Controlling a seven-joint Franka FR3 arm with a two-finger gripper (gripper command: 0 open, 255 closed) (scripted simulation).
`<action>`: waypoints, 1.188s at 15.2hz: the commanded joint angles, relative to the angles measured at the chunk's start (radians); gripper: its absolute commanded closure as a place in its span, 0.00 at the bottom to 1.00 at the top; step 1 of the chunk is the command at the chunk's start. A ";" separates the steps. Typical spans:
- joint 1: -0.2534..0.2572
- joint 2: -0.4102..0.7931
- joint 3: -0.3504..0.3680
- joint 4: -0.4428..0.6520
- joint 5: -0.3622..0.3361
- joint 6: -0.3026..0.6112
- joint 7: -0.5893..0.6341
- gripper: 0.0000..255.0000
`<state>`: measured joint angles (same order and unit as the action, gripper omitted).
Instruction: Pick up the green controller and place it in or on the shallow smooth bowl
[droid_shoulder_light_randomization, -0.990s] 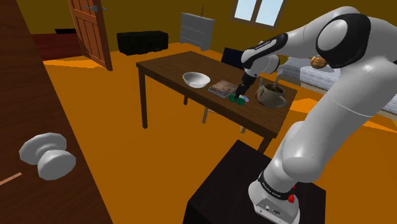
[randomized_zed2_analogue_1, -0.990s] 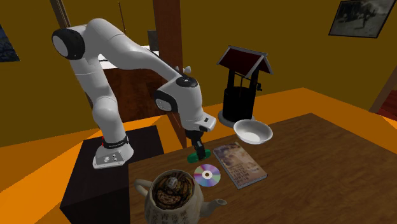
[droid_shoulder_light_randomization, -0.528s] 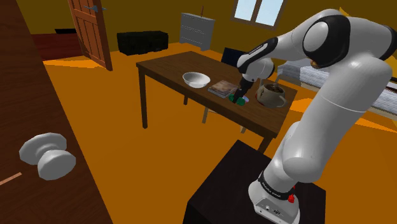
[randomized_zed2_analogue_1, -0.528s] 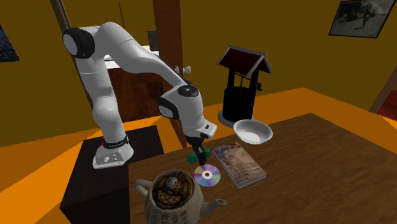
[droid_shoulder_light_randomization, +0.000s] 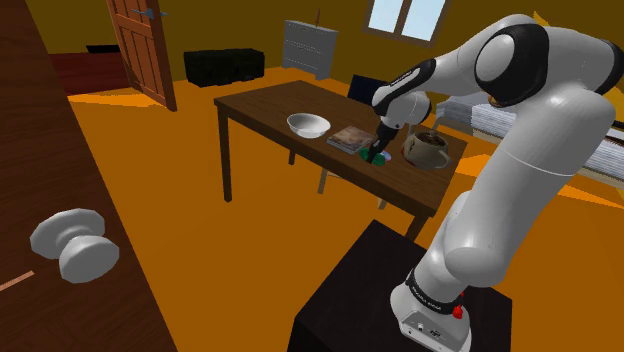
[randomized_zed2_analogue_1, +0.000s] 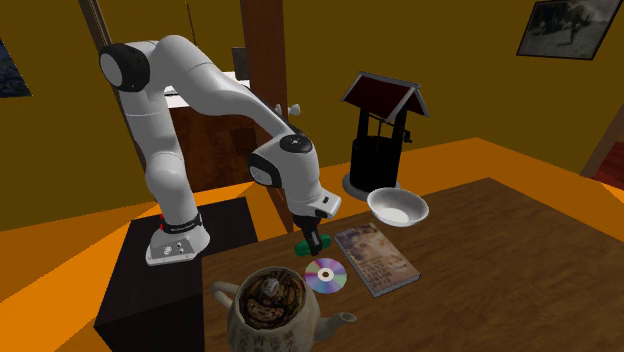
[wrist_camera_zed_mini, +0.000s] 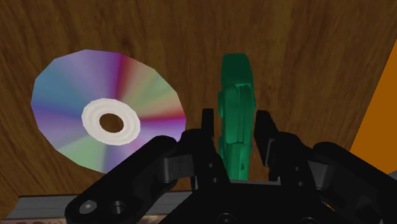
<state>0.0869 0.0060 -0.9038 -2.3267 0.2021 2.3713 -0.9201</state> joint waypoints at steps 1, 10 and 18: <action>0.000 0.000 0.000 0.000 0.000 0.000 0.000 1.00; 0.000 -0.028 0.000 0.009 -0.036 -0.023 0.028 1.00; -0.011 -0.125 0.020 0.054 -0.146 -0.123 0.118 1.00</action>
<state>0.0789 -0.1024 -0.8888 -2.2756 0.0730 2.2620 -0.8154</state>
